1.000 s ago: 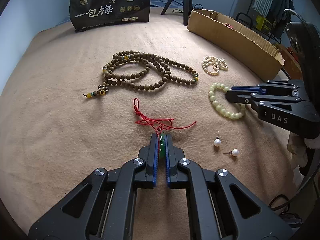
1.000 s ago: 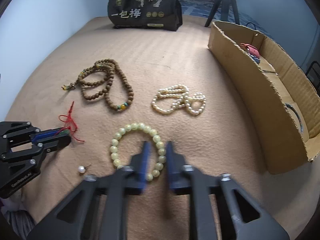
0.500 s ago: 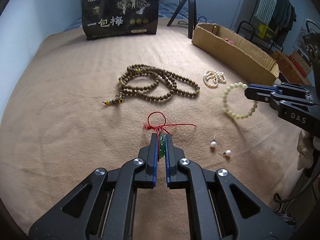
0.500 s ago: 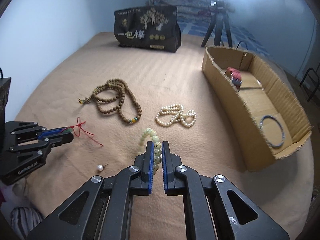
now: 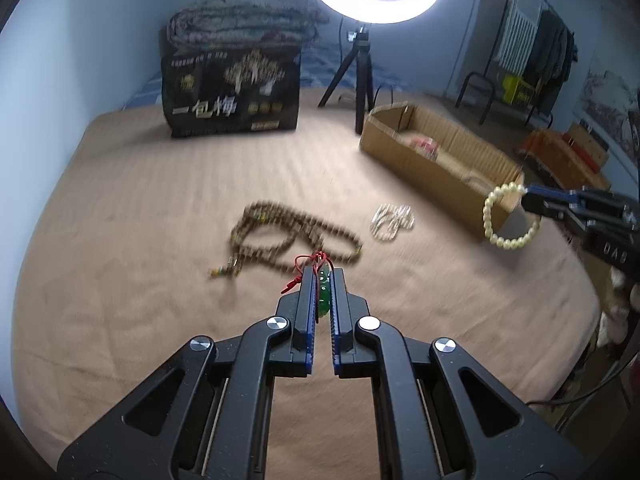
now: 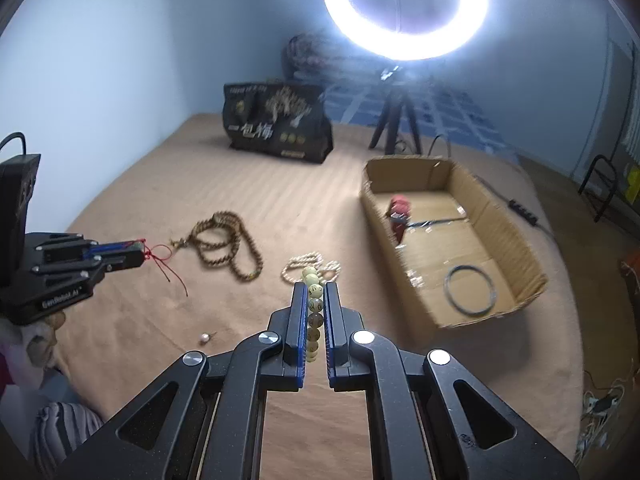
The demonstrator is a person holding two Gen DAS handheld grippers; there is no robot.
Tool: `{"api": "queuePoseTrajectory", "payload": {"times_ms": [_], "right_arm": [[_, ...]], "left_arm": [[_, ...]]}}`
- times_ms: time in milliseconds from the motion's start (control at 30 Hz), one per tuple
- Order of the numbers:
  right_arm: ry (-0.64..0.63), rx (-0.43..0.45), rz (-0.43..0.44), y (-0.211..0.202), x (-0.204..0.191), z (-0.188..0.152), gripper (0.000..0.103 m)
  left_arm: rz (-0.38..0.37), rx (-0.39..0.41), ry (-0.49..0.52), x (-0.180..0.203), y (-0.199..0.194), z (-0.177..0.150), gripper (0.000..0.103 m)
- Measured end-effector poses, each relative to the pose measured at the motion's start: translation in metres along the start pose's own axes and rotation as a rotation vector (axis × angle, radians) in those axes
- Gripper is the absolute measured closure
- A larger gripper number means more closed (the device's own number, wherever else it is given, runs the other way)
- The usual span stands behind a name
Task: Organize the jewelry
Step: 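Carry the pendant with the left tool into the box while the right tool releases the bracelet there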
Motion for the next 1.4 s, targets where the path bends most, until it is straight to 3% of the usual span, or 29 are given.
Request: {"api": "queuePoseTrajectory", "payload": {"times_ms": [300, 667, 1400], "right_arm": [[0.031, 0.067, -0.067, -0.029, 0.038, 0.009, 0.097], [0.08, 0.082, -0.143, -0.028, 0.095, 0.01, 0.097], [0.165, 0.016, -0.17, 0.039, 0.166, 0.002, 0.097]], "left_arm": [[-0.061, 0.064, 0.01, 0.031, -0.001, 0.049, 0.099], [-0.124, 0.094, 0.037, 0.081, 0.027, 0.1, 0.099], [-0.193, 0.016, 0.081, 0.16, 0.123, 0.115, 0.099]]}}
Point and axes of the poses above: each gripper's, at about its wrist camera, not at the fingertips, and y roughly the way its jaws point, x to its right, z to its top, the point moved 1 cm from there along y, roughly the way its jaws point, and after that the axes turned 7 degrees about -y, right-handed, at the moved point
